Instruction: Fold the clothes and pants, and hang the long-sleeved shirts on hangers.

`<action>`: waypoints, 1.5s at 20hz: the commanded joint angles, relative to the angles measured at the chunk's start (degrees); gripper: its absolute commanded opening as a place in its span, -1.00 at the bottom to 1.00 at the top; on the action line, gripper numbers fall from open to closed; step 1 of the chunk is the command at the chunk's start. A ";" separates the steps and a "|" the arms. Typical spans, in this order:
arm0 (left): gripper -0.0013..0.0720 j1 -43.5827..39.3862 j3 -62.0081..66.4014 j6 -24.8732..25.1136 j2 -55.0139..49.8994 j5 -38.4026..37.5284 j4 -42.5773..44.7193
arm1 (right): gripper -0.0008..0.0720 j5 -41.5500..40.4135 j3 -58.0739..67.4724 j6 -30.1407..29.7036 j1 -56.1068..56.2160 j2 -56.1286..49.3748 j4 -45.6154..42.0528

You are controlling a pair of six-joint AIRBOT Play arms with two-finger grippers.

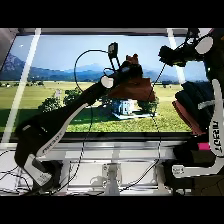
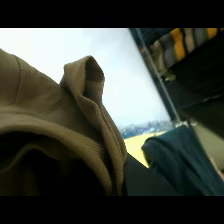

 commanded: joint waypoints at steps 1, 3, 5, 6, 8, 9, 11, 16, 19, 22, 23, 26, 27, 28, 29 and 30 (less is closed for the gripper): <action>-0.91 -1.18 4.13 -0.39 -4.39 0.48 0.07 | -0.93 0.15 0.04 0.00 -0.07 0.13 -0.09; -0.91 -1.33 4.13 -0.44 -5.49 0.26 0.02 | -0.93 0.11 0.02 0.00 -0.07 0.13 -0.13; -0.90 -1.68 4.13 -0.42 -5.77 0.28 0.04 | -0.93 0.07 0.04 -0.02 -0.09 0.13 -0.35; -0.90 -1.81 4.13 -0.42 -5.77 0.26 0.04 | -0.93 0.02 0.02 -0.02 -0.09 0.13 -0.44; -0.90 -2.16 4.13 -0.42 -5.77 0.24 0.04 | -0.93 -0.15 0.04 0.00 -0.11 0.13 -0.79; -0.90 -2.36 4.13 -0.42 -5.77 0.17 0.04 | -0.93 -0.22 0.04 0.00 -0.11 0.13 -0.83; -0.87 -2.89 4.13 -0.39 -5.88 0.09 0.07 | -0.93 -0.17 0.02 0.00 -0.11 0.13 -1.29; 0.35 -2.89 4.13 -0.39 -5.99 0.09 0.07 | -0.93 -2.71 0.04 0.31 -0.13 0.68 -1.66; 0.43 -2.89 4.13 -0.42 -5.81 0.09 0.04 | -0.93 -3.56 0.04 -0.02 -0.13 1.60 -2.78; 0.43 -2.38 4.13 -0.37 -4.90 0.04 0.09 | -0.93 -3.93 0.04 -4.44 -0.13 1.86 -7.76; 0.43 -1.90 4.13 -0.37 -4.33 -0.20 0.09 | -0.93 -3.76 0.04 -6.56 -0.13 1.99 -10.03; 0.43 0.96 4.13 -0.35 -1.57 -4.42 0.26 | -0.57 -2.99 0.04 -8.92 -1.46 2.10 -15.82; 0.43 2.34 4.13 -0.33 -0.52 -6.29 0.52 | -0.15 -2.56 0.04 -8.92 -3.17 2.03 -15.58; 0.43 3.69 4.13 -0.35 0.46 -8.22 0.50 | -0.03 -1.81 0.02 -8.92 -5.14 2.03 -14.93; 0.43 5.07 4.13 -0.35 1.36 -10.21 0.50 | -0.02 -1.29 -0.11 -8.94 -7.61 2.01 -13.31; 0.43 6.58 4.13 -0.35 2.19 -12.31 0.50 | 0.09 -0.81 -0.52 -9.05 -10.12 1.95 -11.34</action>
